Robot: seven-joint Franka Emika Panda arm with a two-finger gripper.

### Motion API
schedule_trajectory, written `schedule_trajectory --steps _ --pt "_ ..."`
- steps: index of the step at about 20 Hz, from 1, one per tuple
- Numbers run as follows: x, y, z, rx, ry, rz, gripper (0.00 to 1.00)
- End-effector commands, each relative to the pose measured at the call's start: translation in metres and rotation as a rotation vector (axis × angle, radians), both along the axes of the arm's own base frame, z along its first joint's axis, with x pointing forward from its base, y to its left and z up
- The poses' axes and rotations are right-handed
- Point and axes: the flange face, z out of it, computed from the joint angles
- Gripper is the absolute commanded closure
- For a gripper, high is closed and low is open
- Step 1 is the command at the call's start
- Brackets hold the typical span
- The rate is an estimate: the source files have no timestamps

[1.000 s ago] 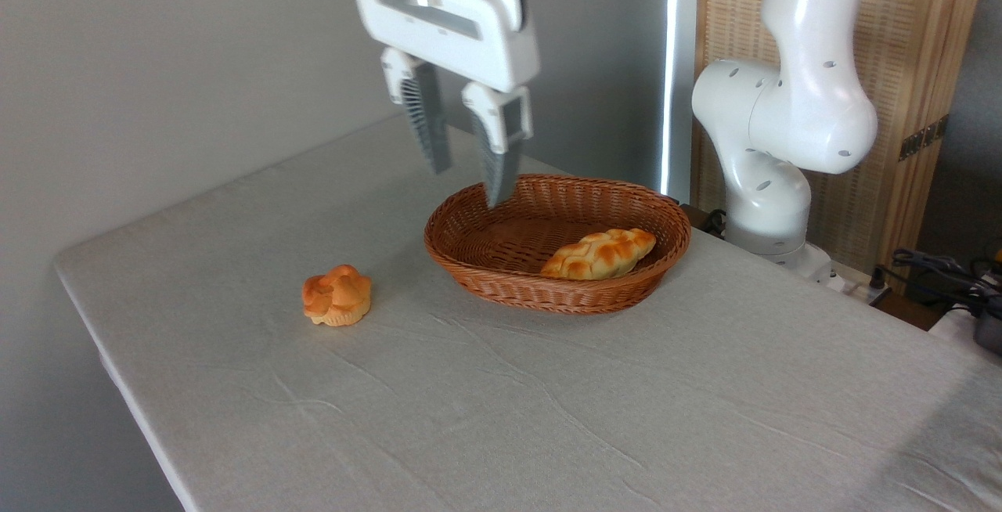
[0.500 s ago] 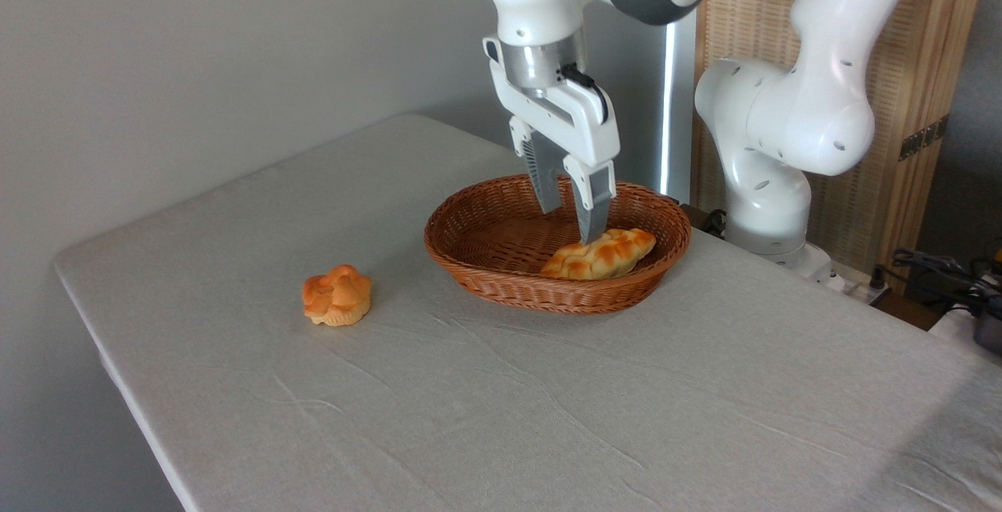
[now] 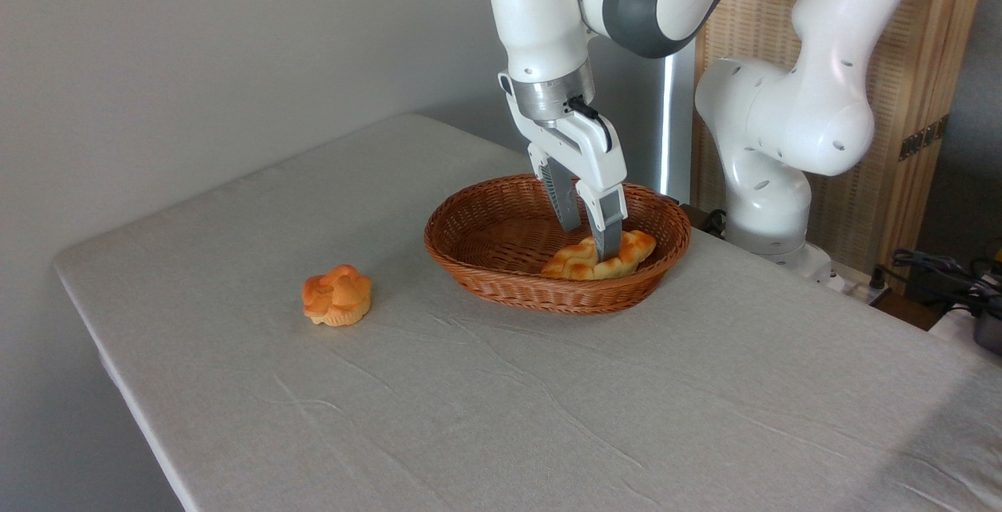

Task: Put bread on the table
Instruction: 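Lower the gripper onto the braided roll and close on it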

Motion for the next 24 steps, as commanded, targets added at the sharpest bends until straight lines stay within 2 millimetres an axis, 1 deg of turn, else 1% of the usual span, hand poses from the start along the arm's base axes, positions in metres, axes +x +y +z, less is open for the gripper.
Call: schedule_trajectory --steps 1,4,9,12,15,18,19,21,22,24 --pt "-0.005 0.001 -0.012 0.019 -0.006 -0.032 0.09" --pt "-0.01 -0.003 -0.02 0.056 0.003 -0.056 0.09" --pt "-0.013 0.001 -0.03 0.089 0.016 -0.071 0.09" --pt "-0.019 0.004 -0.042 0.096 0.043 -0.067 0.09" --pt "-0.019 0.004 -0.043 0.096 0.045 -0.067 0.1" --pt "-0.019 0.005 -0.042 0.096 0.043 -0.064 0.38" --pt "-0.017 0.006 -0.039 0.093 0.036 -0.06 0.47" --pt "-0.016 0.008 -0.037 0.094 0.03 -0.061 0.6" --pt "-0.013 0.01 -0.032 0.114 0.017 -0.086 0.69" --pt "-0.011 0.013 -0.027 0.141 0.01 -0.114 0.75"
